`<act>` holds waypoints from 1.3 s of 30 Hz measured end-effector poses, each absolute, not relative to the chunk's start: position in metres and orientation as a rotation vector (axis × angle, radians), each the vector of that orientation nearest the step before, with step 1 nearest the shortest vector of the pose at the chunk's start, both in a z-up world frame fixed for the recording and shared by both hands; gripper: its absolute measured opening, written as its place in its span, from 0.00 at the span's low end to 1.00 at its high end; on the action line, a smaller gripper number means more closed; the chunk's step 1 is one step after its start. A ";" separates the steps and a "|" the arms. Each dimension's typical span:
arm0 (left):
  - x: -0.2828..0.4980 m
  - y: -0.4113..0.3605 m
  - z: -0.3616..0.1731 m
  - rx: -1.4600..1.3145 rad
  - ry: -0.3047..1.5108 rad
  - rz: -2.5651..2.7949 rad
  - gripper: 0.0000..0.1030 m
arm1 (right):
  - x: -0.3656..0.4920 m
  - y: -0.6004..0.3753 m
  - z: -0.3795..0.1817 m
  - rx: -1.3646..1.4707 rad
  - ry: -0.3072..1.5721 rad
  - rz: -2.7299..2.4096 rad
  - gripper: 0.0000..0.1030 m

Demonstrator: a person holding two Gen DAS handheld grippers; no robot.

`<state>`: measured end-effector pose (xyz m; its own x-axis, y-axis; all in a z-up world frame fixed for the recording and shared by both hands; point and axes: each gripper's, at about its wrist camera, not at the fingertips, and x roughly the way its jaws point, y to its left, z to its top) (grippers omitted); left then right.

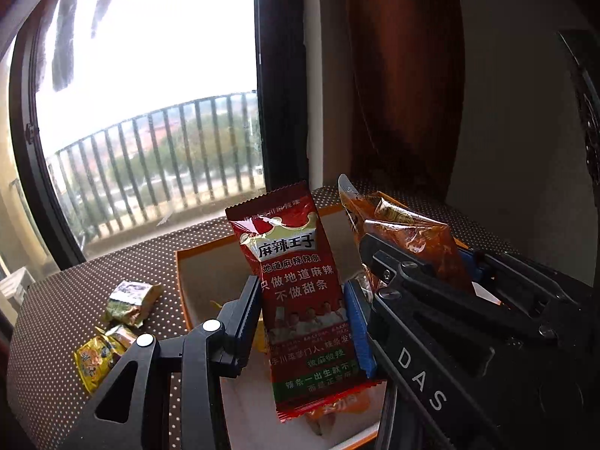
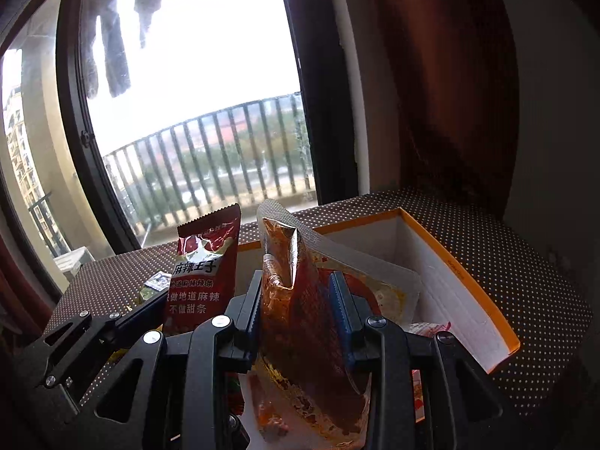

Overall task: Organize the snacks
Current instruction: 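Carry both packets over the box and open both grippers to drop them, then move both grippers back toward the yellow chip bag and foil packets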

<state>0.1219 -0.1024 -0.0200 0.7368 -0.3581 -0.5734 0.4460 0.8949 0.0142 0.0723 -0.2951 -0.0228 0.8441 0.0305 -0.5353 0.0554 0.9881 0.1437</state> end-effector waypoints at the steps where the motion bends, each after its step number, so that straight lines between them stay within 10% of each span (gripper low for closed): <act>1: 0.124 -0.108 -0.023 0.160 0.609 -0.453 0.44 | 0.072 -0.300 -0.026 0.163 0.572 -0.022 0.35; 9: 0.144 -0.134 -0.048 0.215 0.718 -0.482 0.47 | 0.077 -0.332 -0.056 0.221 0.638 -0.064 0.35; 13: 0.152 -0.134 -0.054 0.215 0.745 -0.480 0.72 | 0.076 -0.335 -0.063 0.212 0.632 -0.078 0.35; 20: 0.146 -0.142 -0.051 0.239 0.747 -0.432 0.78 | 0.076 -0.335 -0.066 0.216 0.630 -0.045 0.37; 30: 0.120 -0.135 -0.044 0.222 0.728 -0.386 0.82 | 0.069 -0.317 -0.064 0.273 0.650 0.027 0.72; 39: 0.098 -0.104 -0.032 0.178 0.693 -0.373 0.83 | 0.057 -0.288 -0.049 0.225 0.634 0.022 0.79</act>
<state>0.0978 -0.1041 -0.0322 0.7065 -0.2752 -0.6520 0.3920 0.9192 0.0367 0.0571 -0.2879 -0.0491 0.8064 0.0890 -0.5847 0.0480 0.9755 0.2147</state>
